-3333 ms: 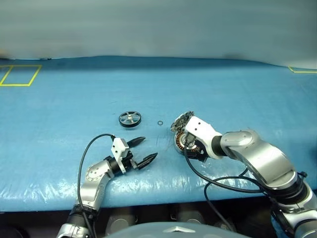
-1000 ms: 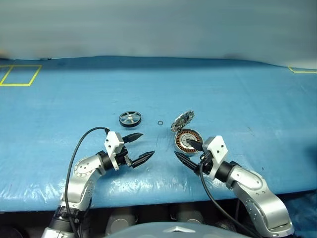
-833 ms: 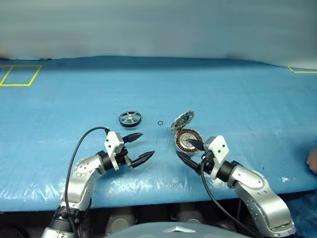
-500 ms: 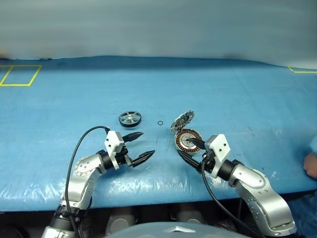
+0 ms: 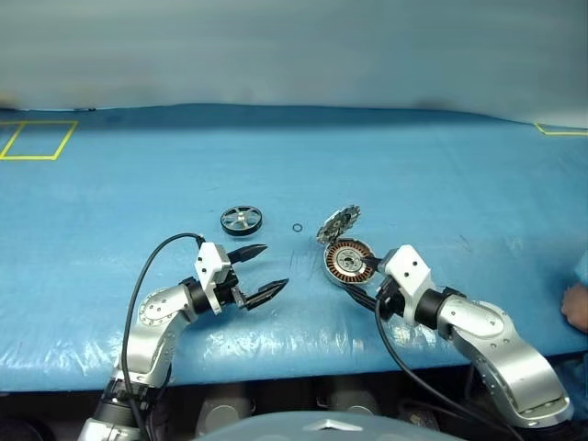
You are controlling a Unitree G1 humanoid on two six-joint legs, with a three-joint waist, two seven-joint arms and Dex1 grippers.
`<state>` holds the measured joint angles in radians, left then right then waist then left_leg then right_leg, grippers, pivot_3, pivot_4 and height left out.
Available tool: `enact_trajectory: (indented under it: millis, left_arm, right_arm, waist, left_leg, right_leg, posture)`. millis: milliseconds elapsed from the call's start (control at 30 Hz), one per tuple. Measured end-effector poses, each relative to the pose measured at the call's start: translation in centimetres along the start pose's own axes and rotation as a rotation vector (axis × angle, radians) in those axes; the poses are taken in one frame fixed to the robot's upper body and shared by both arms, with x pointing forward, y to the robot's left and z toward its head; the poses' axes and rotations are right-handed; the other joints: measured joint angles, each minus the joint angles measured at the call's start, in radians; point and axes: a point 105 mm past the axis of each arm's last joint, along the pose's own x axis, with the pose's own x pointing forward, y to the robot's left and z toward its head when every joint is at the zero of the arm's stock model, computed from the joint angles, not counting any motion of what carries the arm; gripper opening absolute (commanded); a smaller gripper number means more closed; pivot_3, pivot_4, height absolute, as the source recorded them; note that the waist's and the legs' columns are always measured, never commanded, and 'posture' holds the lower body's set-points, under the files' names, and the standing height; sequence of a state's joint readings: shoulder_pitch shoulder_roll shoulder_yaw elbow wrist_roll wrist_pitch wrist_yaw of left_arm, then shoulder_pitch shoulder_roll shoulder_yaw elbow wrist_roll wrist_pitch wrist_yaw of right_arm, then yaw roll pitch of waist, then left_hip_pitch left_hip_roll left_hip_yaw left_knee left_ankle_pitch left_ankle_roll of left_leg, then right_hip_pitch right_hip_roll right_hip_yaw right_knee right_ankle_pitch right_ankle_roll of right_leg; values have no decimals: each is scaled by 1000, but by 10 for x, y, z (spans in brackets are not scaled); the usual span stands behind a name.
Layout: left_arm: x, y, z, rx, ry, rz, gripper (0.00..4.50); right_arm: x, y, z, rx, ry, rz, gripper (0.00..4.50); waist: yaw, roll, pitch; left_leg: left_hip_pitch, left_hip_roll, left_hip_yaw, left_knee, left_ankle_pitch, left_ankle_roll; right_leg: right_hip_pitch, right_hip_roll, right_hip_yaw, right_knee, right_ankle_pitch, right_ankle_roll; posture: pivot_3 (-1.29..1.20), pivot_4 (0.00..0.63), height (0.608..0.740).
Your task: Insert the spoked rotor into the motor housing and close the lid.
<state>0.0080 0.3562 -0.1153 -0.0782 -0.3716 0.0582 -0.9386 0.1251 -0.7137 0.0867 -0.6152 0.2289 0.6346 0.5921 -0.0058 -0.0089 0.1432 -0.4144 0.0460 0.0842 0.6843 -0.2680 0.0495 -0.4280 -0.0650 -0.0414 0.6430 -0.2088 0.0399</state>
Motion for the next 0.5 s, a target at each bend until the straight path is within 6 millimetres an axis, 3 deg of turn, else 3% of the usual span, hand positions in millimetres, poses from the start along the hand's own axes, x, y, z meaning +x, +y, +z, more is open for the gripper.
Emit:
enact_trajectory:
  millis: [100, 200, 300, 500]
  left_arm:
    - [1, -1, -3, -10, 6, -8, 4500]
    - [5, -3, -8, -37, 4, -9, 4500]
    - [7, -6, -11, -51, 2, -15, 4500]
    - [7, -11, -17, -68, 9, -5, 4500]
  right_arm:
    - [-6, -15, 9, -101, 85, 36, 3385]
    - [-9, -19, 28, -218, 104, 125, 3385]
    - [-5, -24, 35, -278, 131, 172, 3385]
    - [4, -18, 25, -341, 234, 329, 3385]
  waist:
    - [-1, 0, 0]
    - [-1, 0, 0]
    - [-1, -1, 1]
    - [3, -1, 1]
  left_leg:
    - [0, 0, -1, 0, 0, 0]
    - [0, 0, -1, 0, 0, 0]
    - [-1, 0, -1, 0, 0, 0]
    - [-1, 0, -1, 0, -1, 1]
  right_leg:
    - [0, 0, 0, 0, 0, 0]
    - [0, 0, 0, 0, 0, 0]
    - [0, 1, 0, -1, 2, -4]
    - [0, 0, 0, -1, 2, -5]
  posture:
    - [0, 150, 740]
    - [0, 150, 740]
    - [0, 150, 740]
    - [0, 150, 740]
